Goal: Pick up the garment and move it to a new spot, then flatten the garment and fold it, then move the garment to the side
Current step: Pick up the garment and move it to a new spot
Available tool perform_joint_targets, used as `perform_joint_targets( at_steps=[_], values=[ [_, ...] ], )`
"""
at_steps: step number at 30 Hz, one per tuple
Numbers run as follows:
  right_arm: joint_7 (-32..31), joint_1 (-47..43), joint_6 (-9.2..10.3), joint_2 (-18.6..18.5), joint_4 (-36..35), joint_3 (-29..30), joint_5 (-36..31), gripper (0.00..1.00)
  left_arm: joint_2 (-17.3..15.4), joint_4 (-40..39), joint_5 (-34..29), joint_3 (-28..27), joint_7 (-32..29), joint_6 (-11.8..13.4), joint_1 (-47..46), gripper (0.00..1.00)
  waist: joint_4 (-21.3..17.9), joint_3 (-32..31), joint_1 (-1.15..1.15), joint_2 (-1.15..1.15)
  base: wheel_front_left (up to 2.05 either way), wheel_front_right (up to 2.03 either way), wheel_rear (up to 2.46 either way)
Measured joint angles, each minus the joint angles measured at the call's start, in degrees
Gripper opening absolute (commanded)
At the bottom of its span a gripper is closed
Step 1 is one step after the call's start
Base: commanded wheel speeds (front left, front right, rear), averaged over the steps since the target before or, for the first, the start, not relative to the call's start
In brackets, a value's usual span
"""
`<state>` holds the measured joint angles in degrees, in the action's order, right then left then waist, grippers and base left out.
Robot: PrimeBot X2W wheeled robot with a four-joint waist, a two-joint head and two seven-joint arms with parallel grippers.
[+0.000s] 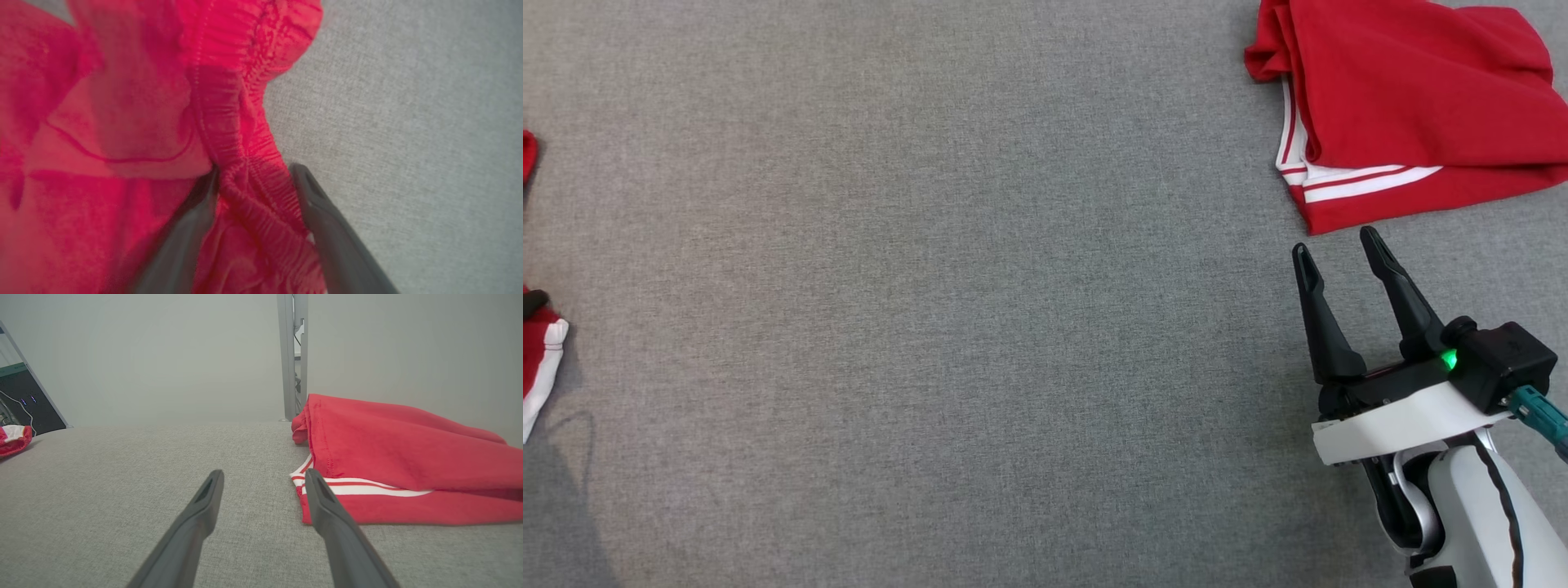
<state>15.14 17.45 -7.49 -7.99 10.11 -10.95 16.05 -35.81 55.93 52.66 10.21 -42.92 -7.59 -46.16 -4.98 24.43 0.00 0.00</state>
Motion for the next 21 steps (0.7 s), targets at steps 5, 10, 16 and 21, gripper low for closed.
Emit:
perform_joint_targets(
  at_steps=[5, 10, 16, 21],
  values=[
    [0.0, 0.0, 0.0, 0.0, 0.4, -0.4, 0.0, 1.0, 0.0, 0.3, 0.1, 1.0, 1.5, 0.1, 0.3, 0.0, 0.5, -1.1, 0.0, 0.0, 0.0, 0.0, 0.0],
    [0.0, -0.2, 0.0, 0.0, 1.0, -0.7, 0.0, 1.0, 0.4, -1.3, 0.6, 2.5, 3.7, 0.1, 1.4, 0.0, 1.0, -2.6, 0.0, 0.0, 0.0, 0.0, 0.0],
    [0.0, -0.5, 0.0, 0.0, 1.7, -1.2, 0.1, 1.0, -0.3, -5.8, 0.9, 6.0, 5.2, 0.1, 2.6, 0.0, 1.4, -5.3, 0.0, 0.0, 0.0, 0.0, 0.0],
    [0.0, -1.6, 0.0, 0.2, 2.5, -1.6, 0.8, 1.0, -1.5, -11.4, 2.6, 9.1, 4.5, 0.1, 4.4, 0.0, 1.5, -8.4, 0.0, 0.0, 0.0, 0.0, 0.0]
  ],
)
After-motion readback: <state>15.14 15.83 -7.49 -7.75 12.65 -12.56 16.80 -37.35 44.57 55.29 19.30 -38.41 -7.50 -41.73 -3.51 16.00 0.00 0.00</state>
